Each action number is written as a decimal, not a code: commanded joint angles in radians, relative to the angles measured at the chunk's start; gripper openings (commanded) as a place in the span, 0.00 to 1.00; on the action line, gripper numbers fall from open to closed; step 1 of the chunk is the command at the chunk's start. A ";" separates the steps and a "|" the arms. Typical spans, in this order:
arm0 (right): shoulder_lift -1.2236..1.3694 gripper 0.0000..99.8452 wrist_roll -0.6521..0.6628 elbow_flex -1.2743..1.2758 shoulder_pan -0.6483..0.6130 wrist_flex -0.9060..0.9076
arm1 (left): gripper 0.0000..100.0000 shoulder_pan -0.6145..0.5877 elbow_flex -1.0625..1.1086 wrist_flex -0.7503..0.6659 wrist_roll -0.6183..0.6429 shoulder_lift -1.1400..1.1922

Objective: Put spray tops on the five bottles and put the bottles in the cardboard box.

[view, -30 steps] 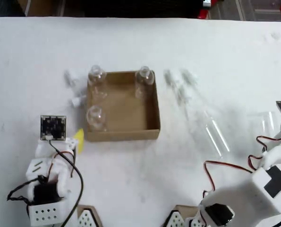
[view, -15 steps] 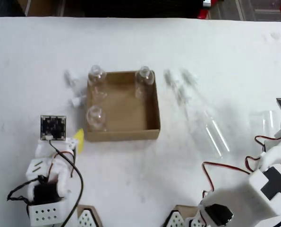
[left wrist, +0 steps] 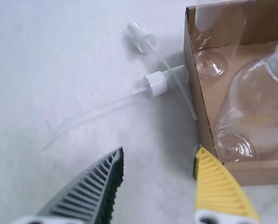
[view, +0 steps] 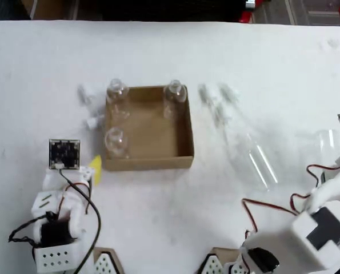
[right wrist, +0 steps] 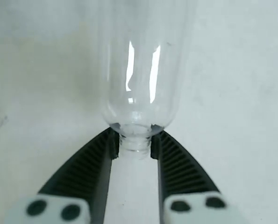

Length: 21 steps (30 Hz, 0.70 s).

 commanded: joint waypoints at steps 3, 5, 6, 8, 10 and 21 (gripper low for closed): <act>-0.170 0.02 0.031 -0.003 -0.074 0.120 | 0.23 0.016 -0.003 0.003 0.000 -0.015; -0.203 0.02 0.072 -0.002 -0.111 0.163 | 0.23 0.016 -0.003 0.003 0.002 -0.015; -0.220 0.02 0.089 -0.002 -0.125 0.193 | 0.23 0.016 -0.003 0.002 0.002 -0.015; -0.262 0.02 0.114 -0.020 -0.147 0.265 | 0.23 0.016 -0.003 0.002 0.003 -0.015; -0.326 0.02 0.132 -0.032 -0.162 0.323 | 0.23 0.016 -0.006 0.000 0.003 -0.015; -0.796 0.02 0.098 -0.034 -0.441 0.567 | 0.23 0.016 -0.259 0.009 0.123 -0.015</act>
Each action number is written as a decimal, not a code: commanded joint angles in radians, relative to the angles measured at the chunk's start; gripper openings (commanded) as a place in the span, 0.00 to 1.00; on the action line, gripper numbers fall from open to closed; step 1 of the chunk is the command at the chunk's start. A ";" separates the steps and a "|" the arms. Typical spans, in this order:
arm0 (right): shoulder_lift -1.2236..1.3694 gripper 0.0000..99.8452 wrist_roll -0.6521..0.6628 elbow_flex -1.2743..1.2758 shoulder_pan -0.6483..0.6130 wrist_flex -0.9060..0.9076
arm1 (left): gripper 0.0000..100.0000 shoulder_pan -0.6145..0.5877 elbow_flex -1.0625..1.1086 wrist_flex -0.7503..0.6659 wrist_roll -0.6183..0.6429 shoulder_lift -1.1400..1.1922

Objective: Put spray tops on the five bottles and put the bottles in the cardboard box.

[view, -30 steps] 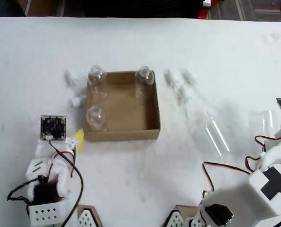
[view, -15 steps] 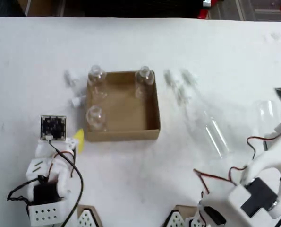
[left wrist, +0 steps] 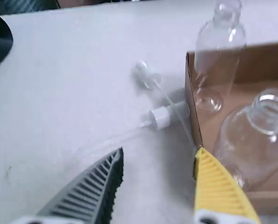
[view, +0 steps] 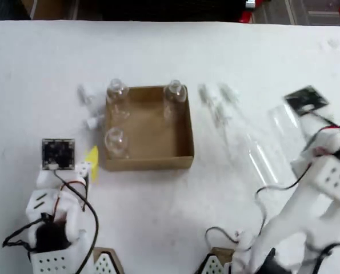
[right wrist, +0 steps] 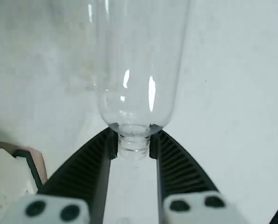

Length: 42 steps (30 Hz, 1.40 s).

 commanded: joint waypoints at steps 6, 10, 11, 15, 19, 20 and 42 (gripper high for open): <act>-0.234 0.02 -0.218 -0.038 -0.386 0.050 | 0.24 0.048 -0.325 0.063 0.353 -0.015; -0.234 0.02 -0.310 -0.037 -0.621 0.050 | 0.34 0.203 -0.440 0.183 0.465 -0.015; -0.237 0.02 -0.328 -0.035 -0.679 0.050 | 0.37 0.251 -0.454 0.196 0.488 -0.015; -0.231 0.02 -0.358 -0.028 -0.865 0.050 | 0.39 0.338 -0.499 0.198 0.529 -0.015; -0.186 0.02 -0.362 0.044 -0.932 0.047 | 0.38 0.340 -0.563 0.207 0.529 -0.015; -0.174 0.02 -0.364 0.060 -0.934 0.039 | 0.38 0.346 -0.569 0.207 0.529 -0.015; -0.377 0.02 -0.476 0.009 -1.247 0.048 | 0.38 0.426 -0.319 0.049 0.520 -0.015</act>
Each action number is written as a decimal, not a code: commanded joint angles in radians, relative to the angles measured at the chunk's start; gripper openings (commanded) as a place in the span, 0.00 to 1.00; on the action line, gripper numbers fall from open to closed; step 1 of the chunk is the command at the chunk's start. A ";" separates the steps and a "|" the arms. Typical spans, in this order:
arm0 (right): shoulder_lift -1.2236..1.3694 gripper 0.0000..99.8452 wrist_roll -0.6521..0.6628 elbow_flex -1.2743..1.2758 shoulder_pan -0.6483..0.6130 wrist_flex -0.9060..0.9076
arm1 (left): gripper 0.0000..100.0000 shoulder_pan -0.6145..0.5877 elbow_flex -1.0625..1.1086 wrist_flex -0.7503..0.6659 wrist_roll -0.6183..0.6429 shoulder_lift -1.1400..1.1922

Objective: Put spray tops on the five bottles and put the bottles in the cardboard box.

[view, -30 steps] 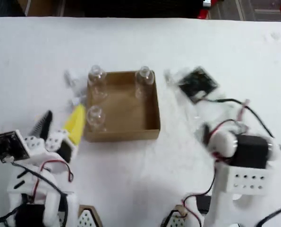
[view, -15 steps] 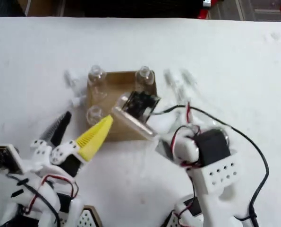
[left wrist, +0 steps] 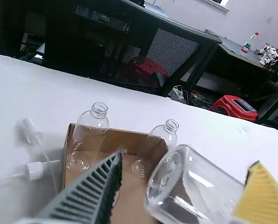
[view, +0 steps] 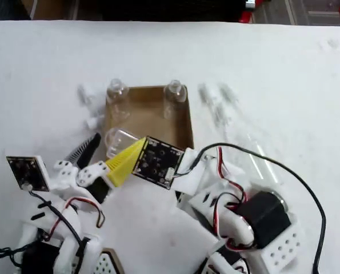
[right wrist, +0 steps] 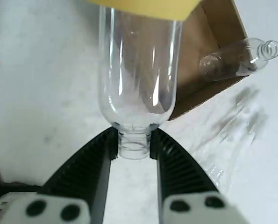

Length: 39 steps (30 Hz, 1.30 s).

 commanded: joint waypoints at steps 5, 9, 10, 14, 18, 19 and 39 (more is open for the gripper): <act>-0.015 0.02 -0.075 -0.098 -0.120 0.018 | 0.38 0.013 0.046 -0.064 0.002 0.005; -0.010 0.02 -0.097 -0.164 -0.119 0.018 | 0.38 0.013 0.055 -0.061 0.002 0.005; -0.008 0.02 -0.097 -0.172 -0.119 0.018 | 0.38 0.013 0.055 -0.060 0.002 0.005; -0.008 0.02 -0.092 -0.173 -0.101 0.016 | 0.38 0.013 0.055 -0.058 0.002 0.005; -0.008 0.02 -0.091 -0.181 -0.038 -0.007 | 0.38 0.015 0.055 -0.057 0.002 0.005; -0.008 0.02 -0.091 -0.181 -0.027 -0.013 | 0.38 0.016 0.055 -0.057 0.002 0.005; 0.150 0.02 -0.137 -0.249 0.071 -0.127 | 0.38 -0.064 -0.064 -0.026 -0.043 0.005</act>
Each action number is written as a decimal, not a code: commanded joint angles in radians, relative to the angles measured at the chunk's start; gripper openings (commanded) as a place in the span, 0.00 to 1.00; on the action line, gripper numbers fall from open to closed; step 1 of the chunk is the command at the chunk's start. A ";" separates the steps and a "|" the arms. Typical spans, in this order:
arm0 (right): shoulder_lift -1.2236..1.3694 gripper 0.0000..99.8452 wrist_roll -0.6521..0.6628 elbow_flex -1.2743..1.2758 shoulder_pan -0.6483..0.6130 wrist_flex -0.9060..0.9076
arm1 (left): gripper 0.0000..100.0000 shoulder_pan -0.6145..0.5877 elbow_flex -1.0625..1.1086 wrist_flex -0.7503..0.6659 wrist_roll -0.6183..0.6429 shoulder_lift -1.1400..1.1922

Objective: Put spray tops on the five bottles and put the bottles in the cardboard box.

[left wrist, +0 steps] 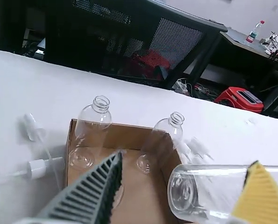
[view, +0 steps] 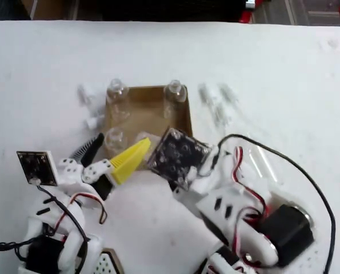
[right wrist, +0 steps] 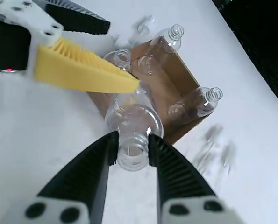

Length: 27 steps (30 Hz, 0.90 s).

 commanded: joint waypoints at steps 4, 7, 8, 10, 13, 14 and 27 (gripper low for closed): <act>0.225 0.02 -0.018 -0.141 0.108 -0.090 | 0.38 -0.231 -0.203 0.123 -0.020 -0.005; 0.383 0.02 -0.052 -0.259 0.117 -0.085 | 0.38 -0.410 -0.201 0.189 -0.020 -0.005; 0.440 0.02 -0.060 -0.299 0.119 -0.084 | 0.38 -0.472 -0.183 0.204 -0.020 -0.005; 0.558 0.02 -0.069 -0.390 0.130 -0.071 | 0.38 -0.595 -0.126 0.209 -0.020 -0.005; 0.730 0.02 -0.080 -0.569 0.148 -0.028 | 0.38 -0.739 0.014 0.164 -0.020 -0.005; 0.791 0.02 -0.080 -0.634 0.154 -0.007 | 0.38 -0.766 0.075 0.129 -0.020 -0.005; 1.280 0.02 -0.078 -0.996 0.162 0.097 | 0.33 -0.774 0.425 -0.259 -0.120 -0.005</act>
